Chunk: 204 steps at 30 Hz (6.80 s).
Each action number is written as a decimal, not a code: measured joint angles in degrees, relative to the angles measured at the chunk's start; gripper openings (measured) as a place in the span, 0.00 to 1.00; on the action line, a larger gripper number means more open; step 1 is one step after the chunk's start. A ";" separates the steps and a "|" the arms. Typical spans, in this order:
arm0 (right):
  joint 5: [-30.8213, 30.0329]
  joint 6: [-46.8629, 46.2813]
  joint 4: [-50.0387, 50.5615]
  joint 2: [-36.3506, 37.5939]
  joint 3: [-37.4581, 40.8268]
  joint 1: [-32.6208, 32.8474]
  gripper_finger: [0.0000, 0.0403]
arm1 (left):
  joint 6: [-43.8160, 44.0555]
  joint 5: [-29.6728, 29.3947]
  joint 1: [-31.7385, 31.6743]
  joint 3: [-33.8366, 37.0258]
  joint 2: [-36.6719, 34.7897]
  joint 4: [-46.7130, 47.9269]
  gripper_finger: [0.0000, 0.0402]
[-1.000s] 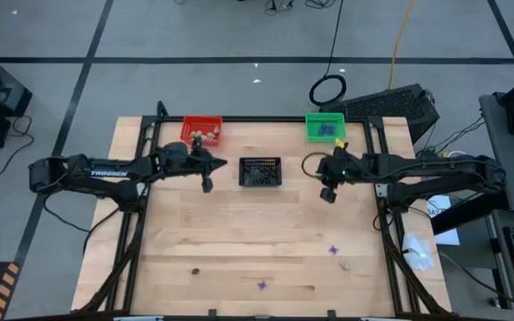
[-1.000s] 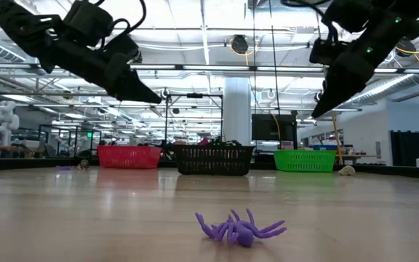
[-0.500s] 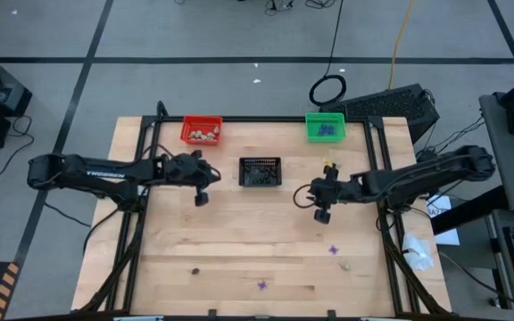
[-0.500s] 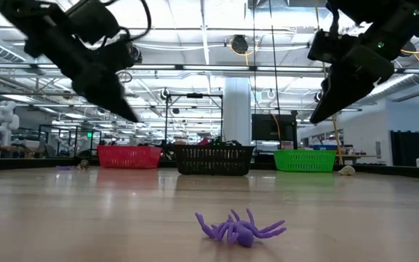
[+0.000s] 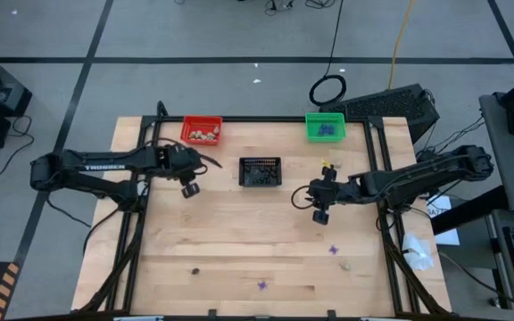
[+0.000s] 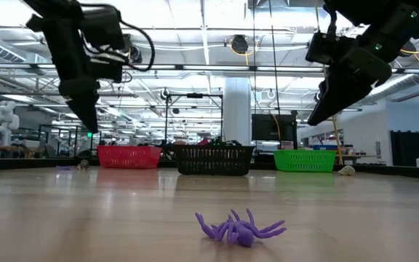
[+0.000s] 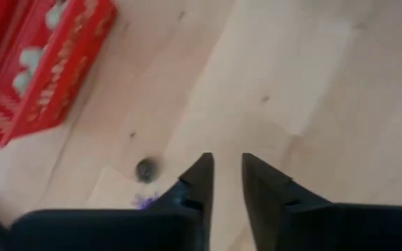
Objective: Sort Halloween decoration
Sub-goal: Put the violet spider toy into the green bin, then put the black skull toy into the black bin
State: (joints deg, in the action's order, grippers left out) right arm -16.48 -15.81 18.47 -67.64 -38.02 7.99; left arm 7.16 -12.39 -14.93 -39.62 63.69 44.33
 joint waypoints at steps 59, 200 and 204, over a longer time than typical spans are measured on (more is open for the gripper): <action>0.08 0.87 -0.21 0.02 0.00 0.00 0.22 | -22.51 6.93 -21.22 -3.72 17.80 7.04 0.00; 13.75 16.88 8.84 -26.41 -25.97 -62.74 0.36 | -12.50 25.46 16.28 -4.06 15.16 -38.22 0.20; 13.72 18.61 11.13 -19.40 -25.54 -60.52 0.32 | -14.13 23.52 18.21 -7.66 15.22 -28.10 0.20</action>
State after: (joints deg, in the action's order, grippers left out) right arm -2.76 2.79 29.60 -87.04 -63.56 -52.53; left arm -6.97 11.13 3.28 -47.28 78.91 16.23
